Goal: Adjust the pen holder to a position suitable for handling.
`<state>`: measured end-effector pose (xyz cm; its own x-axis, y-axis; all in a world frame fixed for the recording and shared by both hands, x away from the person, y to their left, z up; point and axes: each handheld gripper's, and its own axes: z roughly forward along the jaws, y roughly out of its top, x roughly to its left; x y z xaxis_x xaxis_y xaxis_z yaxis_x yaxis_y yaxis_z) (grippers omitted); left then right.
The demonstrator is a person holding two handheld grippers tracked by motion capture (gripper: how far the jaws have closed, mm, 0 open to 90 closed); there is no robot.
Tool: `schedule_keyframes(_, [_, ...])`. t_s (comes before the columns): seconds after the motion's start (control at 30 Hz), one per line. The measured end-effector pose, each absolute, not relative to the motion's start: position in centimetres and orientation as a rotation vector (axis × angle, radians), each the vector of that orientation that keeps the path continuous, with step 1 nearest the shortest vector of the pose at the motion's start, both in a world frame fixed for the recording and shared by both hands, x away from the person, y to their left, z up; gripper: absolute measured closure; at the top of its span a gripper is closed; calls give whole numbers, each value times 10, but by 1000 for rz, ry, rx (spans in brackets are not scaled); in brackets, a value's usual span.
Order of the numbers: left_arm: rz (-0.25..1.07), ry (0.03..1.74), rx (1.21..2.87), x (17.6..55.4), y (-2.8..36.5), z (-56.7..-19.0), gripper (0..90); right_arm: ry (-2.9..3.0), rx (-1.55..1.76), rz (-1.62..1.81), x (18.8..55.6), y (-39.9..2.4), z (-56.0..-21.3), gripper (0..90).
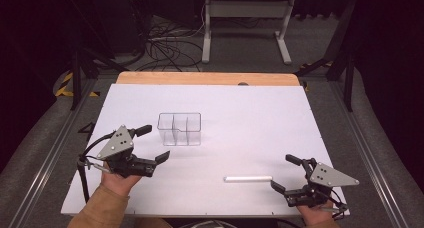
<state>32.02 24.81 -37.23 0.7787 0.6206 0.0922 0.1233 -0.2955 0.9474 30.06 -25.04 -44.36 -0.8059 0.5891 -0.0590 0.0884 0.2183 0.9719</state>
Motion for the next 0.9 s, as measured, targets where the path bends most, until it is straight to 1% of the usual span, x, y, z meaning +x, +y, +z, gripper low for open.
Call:
schedule_keyframes(0.1, [505,528,1866,324,247,-369,87,2087,621,1614,301,-250,-444,66])
schedule_keyframes(0.13, [497,505,1885,325,247,-368,116,2090,616,1615,301,-249,-444,66])
schedule_keyframes(0.17, [492,493,1896,326,246,-366,116,2090,616,1615,301,-249,-444,66])
schedule_keyframes(0.23, [480,472,1918,328,244,-363,162,2092,612,1617,301,-249,-444,66])
schedule_keyframes(0.27, [464,464,1927,330,244,-361,162,2092,612,1617,301,-249,-444,66])
schedule_keyframes(0.3, [460,464,1936,332,244,-360,198,2096,612,1615,301,-249,-444,66])
schedule_keyframes(0.33, [452,460,1945,335,244,-359,198,2096,612,1615,301,-249,-444,66])
schedule_keyframes(0.4, [419,458,1967,341,245,-357,235,2098,614,1606,300,-248,-444,69])
schedule_keyframes(0.5, [398,460,2023,352,243,-355,241,2101,607,1605,300,-248,-444,70])
schedule_keyframes(0.63, [406,477,2068,364,241,-354,243,2105,607,1608,301,-247,-444,70])
schedule_keyframes(0.9, [483,471,2185,380,234,-349,255,2110,610,1622,302,-248,-445,70])
